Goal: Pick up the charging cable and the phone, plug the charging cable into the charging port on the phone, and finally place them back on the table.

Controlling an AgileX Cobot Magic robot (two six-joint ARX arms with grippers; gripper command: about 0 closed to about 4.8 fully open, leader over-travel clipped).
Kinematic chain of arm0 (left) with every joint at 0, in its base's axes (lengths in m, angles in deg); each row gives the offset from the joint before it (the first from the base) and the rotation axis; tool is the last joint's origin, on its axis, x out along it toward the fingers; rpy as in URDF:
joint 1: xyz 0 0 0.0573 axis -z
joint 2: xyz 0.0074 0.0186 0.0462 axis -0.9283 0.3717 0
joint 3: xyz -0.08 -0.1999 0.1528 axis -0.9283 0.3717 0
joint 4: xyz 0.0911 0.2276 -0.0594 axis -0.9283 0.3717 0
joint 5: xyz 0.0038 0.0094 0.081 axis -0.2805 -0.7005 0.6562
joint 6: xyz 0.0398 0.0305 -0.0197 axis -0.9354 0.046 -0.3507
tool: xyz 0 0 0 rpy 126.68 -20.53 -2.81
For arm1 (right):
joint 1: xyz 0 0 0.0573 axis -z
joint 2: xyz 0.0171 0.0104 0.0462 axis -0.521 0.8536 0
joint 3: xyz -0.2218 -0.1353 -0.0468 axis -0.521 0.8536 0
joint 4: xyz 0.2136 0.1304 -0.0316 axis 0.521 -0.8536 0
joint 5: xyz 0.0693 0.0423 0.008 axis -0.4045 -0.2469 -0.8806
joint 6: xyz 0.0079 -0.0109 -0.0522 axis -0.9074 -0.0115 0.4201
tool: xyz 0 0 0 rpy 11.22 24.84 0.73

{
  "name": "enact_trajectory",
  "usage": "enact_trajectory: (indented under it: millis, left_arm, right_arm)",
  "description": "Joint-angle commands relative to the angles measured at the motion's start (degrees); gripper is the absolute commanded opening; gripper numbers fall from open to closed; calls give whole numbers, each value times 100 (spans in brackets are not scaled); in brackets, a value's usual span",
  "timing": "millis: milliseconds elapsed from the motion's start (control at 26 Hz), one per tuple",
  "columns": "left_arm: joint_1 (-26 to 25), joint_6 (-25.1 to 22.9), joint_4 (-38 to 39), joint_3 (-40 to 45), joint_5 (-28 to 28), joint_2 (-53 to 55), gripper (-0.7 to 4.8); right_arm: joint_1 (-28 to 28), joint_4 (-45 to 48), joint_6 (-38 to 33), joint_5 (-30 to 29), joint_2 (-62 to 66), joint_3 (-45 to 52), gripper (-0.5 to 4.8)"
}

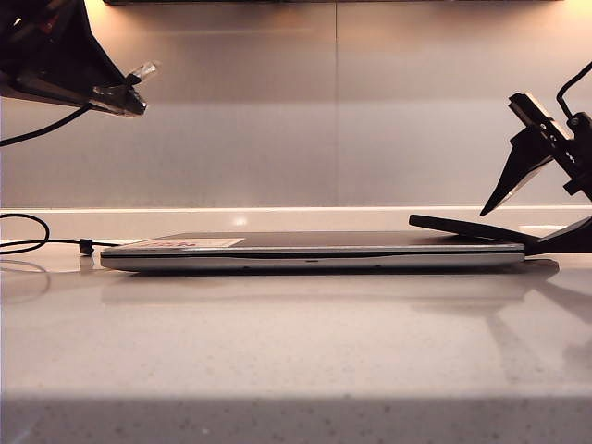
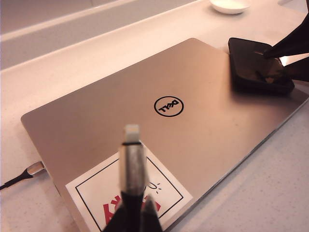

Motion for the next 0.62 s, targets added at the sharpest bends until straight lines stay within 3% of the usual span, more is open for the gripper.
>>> enact_trajectory:
  millis: [38,192,269,385,500,615]
  left_arm:
    - [9,17,-72,-13,-11,-4,-6]
    - [7,17,-70,-13,-11,-4,-6]
    - [9,17,-68,-13,-11,-4,-6]
    - [9,17,-63,-13,-11,-4,-6]
    - [9,17,-46,-13,-11,-4,-6]
    - [9,17,-28,-13,-11,-4,-6]
  right_arm:
    - [28,-522,-4,192,98,111,183]
    - [28,-522,-4,258,101,111,122]
    - [28,-522,-4,317,101,111,42]
    - [28,-522,-2,337,101,111,-5]
    - [31,-501,24,358,101,111,-6]
    - [31,-614,649,313,-48,-52,-6]
